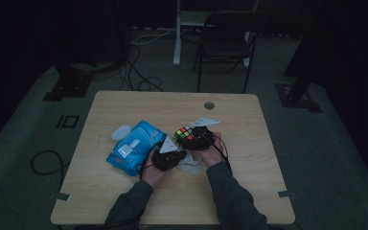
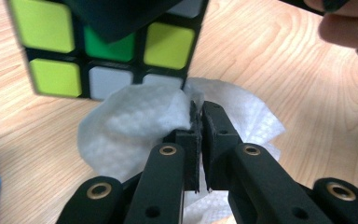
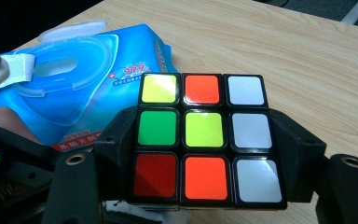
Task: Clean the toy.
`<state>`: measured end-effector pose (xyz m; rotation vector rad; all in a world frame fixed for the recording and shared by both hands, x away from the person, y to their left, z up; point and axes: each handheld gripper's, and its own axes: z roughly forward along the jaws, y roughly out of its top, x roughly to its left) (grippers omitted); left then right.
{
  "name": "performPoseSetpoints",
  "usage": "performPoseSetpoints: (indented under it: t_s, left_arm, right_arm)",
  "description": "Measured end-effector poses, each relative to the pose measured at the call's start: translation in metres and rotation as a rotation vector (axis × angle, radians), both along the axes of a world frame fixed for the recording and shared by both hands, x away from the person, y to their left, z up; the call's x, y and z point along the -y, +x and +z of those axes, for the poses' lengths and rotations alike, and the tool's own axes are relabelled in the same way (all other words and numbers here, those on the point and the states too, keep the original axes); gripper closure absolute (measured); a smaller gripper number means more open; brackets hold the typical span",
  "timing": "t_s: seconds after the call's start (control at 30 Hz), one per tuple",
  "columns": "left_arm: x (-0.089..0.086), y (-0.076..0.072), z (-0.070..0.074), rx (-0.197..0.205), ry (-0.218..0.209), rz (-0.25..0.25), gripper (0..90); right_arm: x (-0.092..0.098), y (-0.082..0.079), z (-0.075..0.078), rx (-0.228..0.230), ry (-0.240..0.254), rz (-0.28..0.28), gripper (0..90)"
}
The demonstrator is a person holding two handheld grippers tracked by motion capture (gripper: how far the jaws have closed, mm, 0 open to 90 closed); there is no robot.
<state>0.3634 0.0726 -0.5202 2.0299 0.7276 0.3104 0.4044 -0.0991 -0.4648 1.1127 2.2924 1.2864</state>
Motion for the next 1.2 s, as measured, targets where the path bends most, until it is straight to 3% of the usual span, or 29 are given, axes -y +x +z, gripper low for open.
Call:
performPoseSetpoints:
  t_s: [0.6,0.9,1.2]
  left_arm:
    - [-0.034,-0.003,0.01,0.019,-0.02,0.107,86.8]
    - [-0.04,-0.003,0.011,0.02,-0.023,0.153,86.7]
    - [-0.039,-0.006,0.011,0.038,0.008,0.183,86.0]
  right_arm:
    - [0.013,0.001,-0.006,-0.007,-0.032,-0.016,33.9]
    - [0.02,0.001,-0.01,-0.013,-0.054,-0.021,33.9]
    - [0.029,0.0,-0.017,-0.01,-0.097,-0.043,33.9]
